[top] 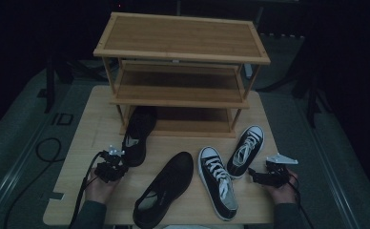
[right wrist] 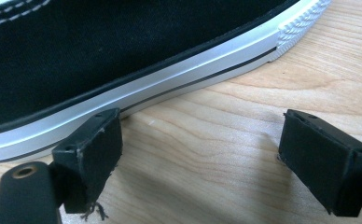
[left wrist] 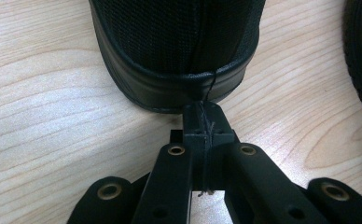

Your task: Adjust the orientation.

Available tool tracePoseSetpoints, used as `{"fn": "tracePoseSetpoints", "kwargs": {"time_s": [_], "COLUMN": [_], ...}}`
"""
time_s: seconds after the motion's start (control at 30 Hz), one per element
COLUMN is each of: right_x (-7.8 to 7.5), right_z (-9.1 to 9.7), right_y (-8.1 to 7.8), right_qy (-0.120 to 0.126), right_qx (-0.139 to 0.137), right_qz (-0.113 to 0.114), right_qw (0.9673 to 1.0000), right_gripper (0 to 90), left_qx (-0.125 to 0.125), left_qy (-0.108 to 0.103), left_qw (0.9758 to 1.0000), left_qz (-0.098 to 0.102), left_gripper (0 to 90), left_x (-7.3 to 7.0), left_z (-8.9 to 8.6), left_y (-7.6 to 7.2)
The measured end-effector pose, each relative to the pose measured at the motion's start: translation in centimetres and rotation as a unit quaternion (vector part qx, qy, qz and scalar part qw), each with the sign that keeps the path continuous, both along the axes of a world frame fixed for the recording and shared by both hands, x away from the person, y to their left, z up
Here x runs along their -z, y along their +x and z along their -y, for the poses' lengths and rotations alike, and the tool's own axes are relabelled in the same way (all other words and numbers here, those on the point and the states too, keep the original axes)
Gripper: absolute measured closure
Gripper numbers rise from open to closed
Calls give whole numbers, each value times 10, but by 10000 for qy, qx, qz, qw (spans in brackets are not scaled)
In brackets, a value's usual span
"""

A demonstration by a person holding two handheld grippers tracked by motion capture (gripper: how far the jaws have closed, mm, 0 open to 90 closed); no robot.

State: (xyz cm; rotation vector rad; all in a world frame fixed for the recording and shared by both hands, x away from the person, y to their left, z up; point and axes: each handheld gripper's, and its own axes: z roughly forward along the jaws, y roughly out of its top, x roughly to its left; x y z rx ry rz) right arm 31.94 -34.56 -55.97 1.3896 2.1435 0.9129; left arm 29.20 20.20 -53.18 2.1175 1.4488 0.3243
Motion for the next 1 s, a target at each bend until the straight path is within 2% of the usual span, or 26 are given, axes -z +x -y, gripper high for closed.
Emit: {"fn": "tracePoseSetpoints", "kwargs": {"time_s": [0.17,0.53,0.77,1.0], "right_x": [0,0,0,0], "right_z": [0,0,0,0], "right_y": [0,0,0,0], "right_qy": [1,1,6,5], "right_qx": [1,-1,1,0], "right_qz": [-1,0,3,6], "right_qw": [10000,10000,10000,10000], "right_gripper": [132,132,132,132], "left_qx": [27,116,-60,-30], "left_qy": [-18,92,9,148], "left_qw": [10000,9998,9996,9994], "left_qz": [47,151,293,302], "left_gripper": [900,900,900,900], "left_x": [-4,-8,-17,-20], "left_z": [3,18,12,15], "left_y": [2,10,20,30]}}
